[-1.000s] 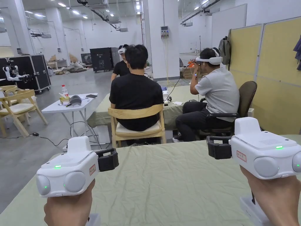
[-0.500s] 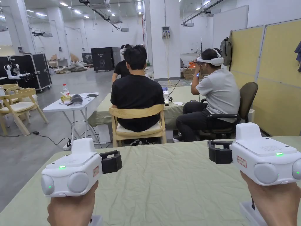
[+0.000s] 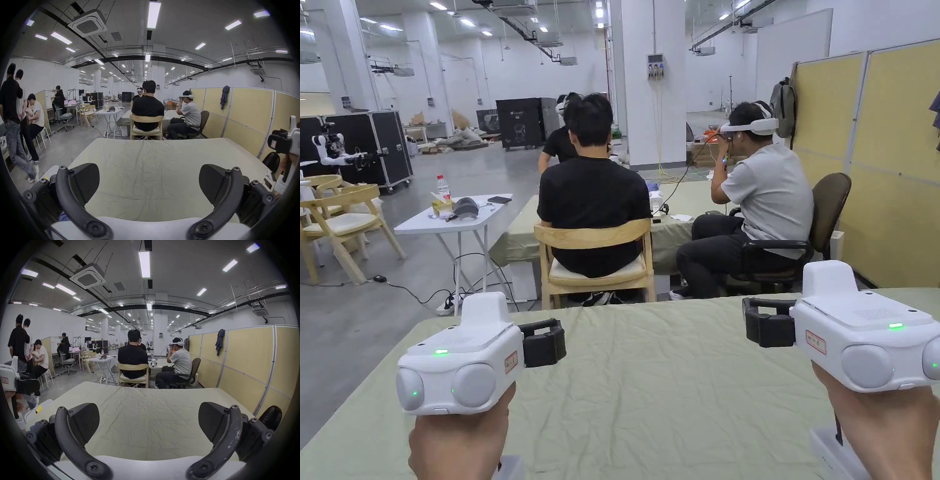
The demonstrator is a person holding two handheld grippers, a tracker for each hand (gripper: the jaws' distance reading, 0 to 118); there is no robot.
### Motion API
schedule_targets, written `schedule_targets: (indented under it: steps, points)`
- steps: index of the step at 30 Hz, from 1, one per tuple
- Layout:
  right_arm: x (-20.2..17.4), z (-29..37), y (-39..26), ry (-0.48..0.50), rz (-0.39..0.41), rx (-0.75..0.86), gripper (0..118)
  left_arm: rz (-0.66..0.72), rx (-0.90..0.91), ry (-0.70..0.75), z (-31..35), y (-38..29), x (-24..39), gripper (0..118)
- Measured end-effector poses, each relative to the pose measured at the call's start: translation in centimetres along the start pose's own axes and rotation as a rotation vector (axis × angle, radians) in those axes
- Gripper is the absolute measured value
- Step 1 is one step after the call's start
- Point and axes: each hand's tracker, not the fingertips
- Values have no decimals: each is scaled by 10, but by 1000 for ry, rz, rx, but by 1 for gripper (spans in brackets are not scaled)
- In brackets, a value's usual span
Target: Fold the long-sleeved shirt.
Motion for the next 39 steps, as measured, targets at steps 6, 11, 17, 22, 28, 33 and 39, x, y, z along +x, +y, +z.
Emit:
schedule_targets:
  steps: [6,11,17,22,28,33,39]
  points:
    - [-1,1,1,1,2,-1,118,-3,-7,-4,-1,0,0,118]
    - [-2,2,2,1,3,0,118,-7,-5,-9,-1,0,2,118]
    - [-2,1,0,-4,6,-3,118,-9,-12,-5,-1,0,2,118]
    - [-1,-2,-3,-3,-3,-9,118,-12,-11,-9,-1,-1,2,118]
    - [-1,-2,-4,-4,-8,-14,118,-13,-20,-8,-3,-3,3,118]
    - [-1,-3,-3,-5,-4,-13,118,-11,-19,-6,-4,-4,3,118]
    - [-2,-5,-6,-5,2,-20,118,-18,-26,-3,-6,-4,3,118]
